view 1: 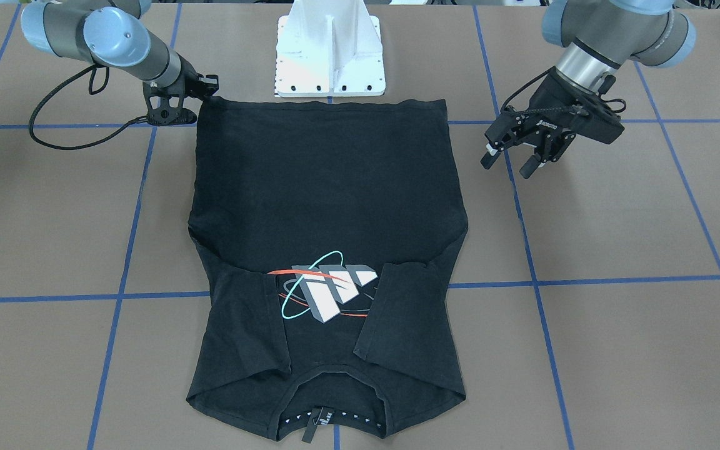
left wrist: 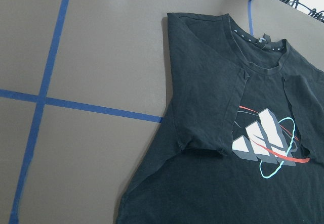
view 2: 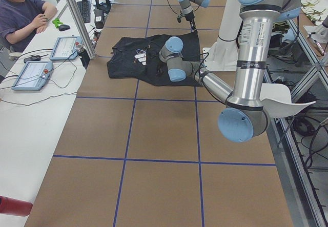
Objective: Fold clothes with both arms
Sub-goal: 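Move the left gripper to the other hem corner while the right gripper holds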
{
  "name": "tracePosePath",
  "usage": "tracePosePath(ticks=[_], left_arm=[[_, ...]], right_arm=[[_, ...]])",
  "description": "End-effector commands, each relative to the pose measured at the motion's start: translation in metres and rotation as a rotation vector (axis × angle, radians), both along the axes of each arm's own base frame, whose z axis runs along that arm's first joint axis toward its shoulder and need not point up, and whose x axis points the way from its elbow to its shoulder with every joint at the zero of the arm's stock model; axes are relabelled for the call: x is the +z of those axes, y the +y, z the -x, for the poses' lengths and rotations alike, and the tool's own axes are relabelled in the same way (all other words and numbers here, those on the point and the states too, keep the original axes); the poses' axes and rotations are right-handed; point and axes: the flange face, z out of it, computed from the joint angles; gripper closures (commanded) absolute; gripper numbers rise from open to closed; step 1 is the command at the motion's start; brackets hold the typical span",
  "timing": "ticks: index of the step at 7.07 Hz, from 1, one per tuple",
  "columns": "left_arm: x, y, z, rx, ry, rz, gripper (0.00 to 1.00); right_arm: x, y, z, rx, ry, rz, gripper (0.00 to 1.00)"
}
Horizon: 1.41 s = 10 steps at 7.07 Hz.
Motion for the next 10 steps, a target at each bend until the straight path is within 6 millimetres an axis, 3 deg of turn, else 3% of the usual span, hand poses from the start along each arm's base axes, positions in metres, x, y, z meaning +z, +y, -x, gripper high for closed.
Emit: tracePosePath(ticks=[1,2,4,5,6,9,10], left_arm=[[0.003,0.042,-0.040,0.096,0.016,0.059,0.00],[-0.006,0.076,-0.054,0.152,0.046,0.102,0.00],[0.007,0.148,-0.099,0.236,0.027,0.197,0.00],[0.017,0.173,-0.110,0.261,0.006,0.232,0.00],[0.027,0.191,-0.117,0.291,-0.013,0.264,0.00],[0.038,0.214,-0.131,0.319,-0.080,0.284,0.00],[0.041,0.214,-0.133,0.311,-0.102,0.293,0.07]], right_arm=[[-0.024,-0.010,-0.019,0.017,-0.056,-0.004,1.00],[-0.035,-0.019,-0.022,0.030,-0.080,-0.006,1.00],[-0.047,-0.030,-0.027,0.048,-0.104,-0.011,1.00],[-0.051,-0.033,-0.033,0.056,-0.116,-0.015,1.00],[-0.054,-0.033,-0.034,0.052,-0.122,-0.010,1.00],[-0.059,-0.032,-0.036,0.052,-0.131,-0.014,1.00],[-0.059,-0.033,-0.037,0.055,-0.131,-0.014,1.00]])
